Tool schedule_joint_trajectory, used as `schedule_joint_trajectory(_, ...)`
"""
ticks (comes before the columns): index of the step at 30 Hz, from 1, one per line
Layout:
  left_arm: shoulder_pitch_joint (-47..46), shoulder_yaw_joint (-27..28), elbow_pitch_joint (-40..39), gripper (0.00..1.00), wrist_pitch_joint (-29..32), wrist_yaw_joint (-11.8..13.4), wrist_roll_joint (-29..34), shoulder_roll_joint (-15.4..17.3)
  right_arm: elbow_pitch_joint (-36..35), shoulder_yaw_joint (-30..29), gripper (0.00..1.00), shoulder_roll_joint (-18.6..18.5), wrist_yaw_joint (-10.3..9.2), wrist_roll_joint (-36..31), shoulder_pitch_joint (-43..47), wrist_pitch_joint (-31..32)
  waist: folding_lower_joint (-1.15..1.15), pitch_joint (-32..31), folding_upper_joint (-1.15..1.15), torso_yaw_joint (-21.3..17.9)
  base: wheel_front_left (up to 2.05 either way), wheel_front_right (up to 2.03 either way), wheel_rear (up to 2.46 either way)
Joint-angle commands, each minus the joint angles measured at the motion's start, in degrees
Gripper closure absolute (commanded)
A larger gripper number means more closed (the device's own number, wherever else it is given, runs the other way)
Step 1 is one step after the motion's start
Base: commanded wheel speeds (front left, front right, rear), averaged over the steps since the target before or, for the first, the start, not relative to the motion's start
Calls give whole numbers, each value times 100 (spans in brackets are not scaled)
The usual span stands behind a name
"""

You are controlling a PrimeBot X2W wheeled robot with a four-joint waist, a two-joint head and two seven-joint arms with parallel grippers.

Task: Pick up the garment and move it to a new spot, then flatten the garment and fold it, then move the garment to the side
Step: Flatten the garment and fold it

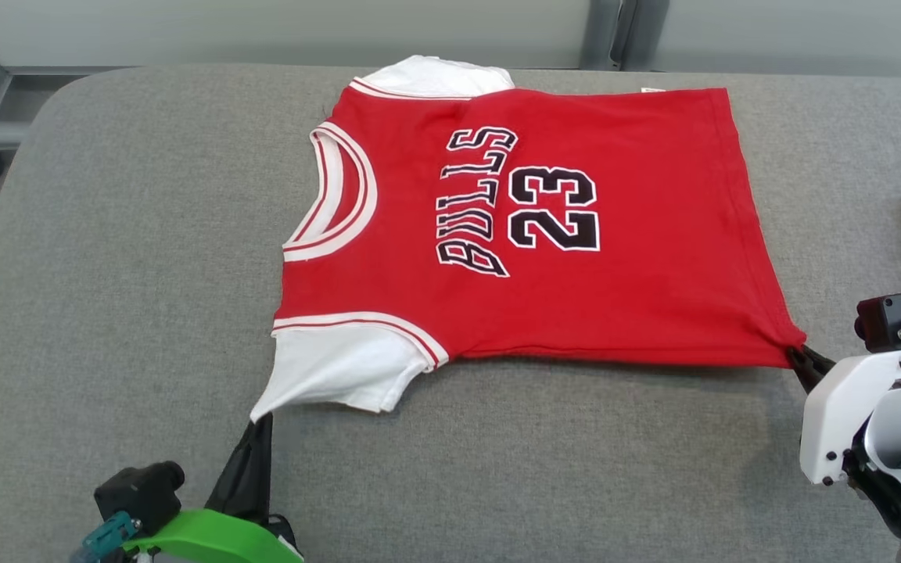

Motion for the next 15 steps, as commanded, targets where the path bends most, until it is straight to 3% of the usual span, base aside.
schedule_joint_trajectory(1,230,-23,-157,100,216,69,-67,91,-24,-44,100,-52,-8,-72,174,91,1,-94,0,74,0,0,0)
schedule_joint_trajectory(7,785,-116,-699,100,984,271,-259,324,-45,-121,100,-80,-8,-194,495,384,1,-125,0,97,0,0,0)
schedule_joint_trajectory(15,1077,-103,-1313,100,1279,461,-175,547,-425,-261,100,17,-8,40,760,535,1,-74,0,76,0,0,0)
